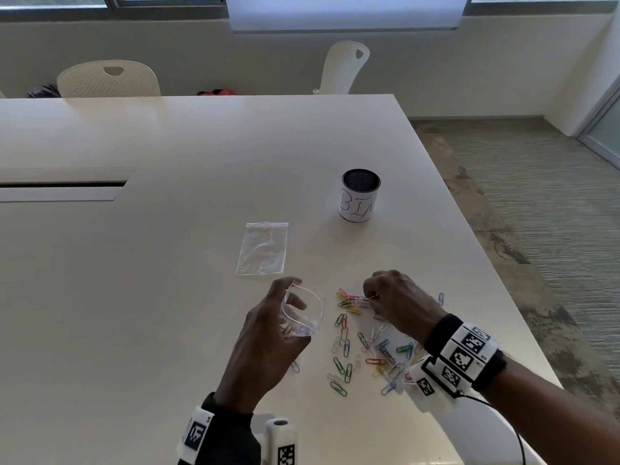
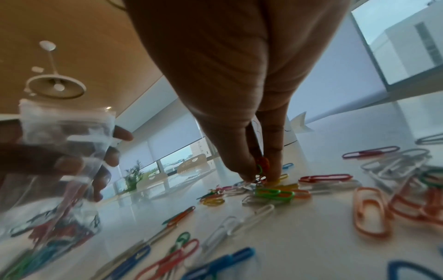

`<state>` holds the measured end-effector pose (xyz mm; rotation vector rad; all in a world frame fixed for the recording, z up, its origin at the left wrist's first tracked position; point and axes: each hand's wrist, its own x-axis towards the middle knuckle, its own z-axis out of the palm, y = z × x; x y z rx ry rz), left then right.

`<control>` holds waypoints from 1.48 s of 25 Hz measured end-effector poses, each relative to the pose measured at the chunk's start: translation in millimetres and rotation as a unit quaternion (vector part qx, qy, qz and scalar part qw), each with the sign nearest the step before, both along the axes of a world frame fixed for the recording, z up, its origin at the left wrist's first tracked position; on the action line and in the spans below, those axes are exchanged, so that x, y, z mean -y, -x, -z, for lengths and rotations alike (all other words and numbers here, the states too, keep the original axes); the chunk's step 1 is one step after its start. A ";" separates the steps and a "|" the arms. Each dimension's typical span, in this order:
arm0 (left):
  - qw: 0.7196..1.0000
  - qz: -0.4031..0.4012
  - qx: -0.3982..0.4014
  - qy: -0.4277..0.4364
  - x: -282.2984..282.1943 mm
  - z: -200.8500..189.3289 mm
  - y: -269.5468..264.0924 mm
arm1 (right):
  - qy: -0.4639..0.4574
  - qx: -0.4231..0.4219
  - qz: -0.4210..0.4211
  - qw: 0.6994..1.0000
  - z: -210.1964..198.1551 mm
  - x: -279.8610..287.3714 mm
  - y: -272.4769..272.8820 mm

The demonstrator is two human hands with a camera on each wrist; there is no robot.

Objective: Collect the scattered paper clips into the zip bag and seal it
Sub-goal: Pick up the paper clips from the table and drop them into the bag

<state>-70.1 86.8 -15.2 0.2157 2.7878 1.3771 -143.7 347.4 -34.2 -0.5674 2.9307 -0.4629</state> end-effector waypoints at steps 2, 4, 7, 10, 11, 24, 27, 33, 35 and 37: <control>1.000 -0.002 -0.002 -0.002 1.1 0.3 -2.0 | 0.053 0.007 0.029 0.998 -3.0 -5.9 0.9; 1.000 -0.004 -0.004 -0.004 2.3 1.1 -3.9 | 0.139 0.038 0.077 0.987 -6.9 -12.0 0.2; 1.000 -0.005 -0.004 -0.003 3.2 3.0 -6.0 | 0.289 0.120 0.145 0.939 -19.9 -15.9 -4.5; 1.000 -0.003 -0.002 -0.004 2.7 4.5 -7.2 | 0.438 0.211 0.165 0.858 -40.8 -6.2 -17.3; 1.000 -0.003 -0.003 -0.004 2.5 4.7 -7.6 | 0.471 0.230 0.161 0.836 -47.3 -0.2 -22.3; 1.000 -0.003 -0.005 -0.001 0.9 5.5 -6.9 | 0.348 0.068 0.008 0.935 -71.5 80.5 -52.3; 1.000 -0.005 -0.007 0.000 1.7 4.8 -8.0 | 0.338 0.047 -0.004 0.940 -75.5 82.0 -50.3; 1.000 -0.005 -0.006 -0.006 7.1 5.8 -8.2 | 0.350 0.003 0.053 0.935 -79.1 53.5 -36.2; 1.000 -0.005 -0.008 -0.007 9.2 7.2 -8.0 | 0.302 -0.023 0.088 0.949 -69.3 33.7 -23.8; 1.000 -0.006 -0.009 -0.009 10.5 8.6 -8.1 | 0.235 -0.032 0.113 0.965 -55.2 15.0 -13.2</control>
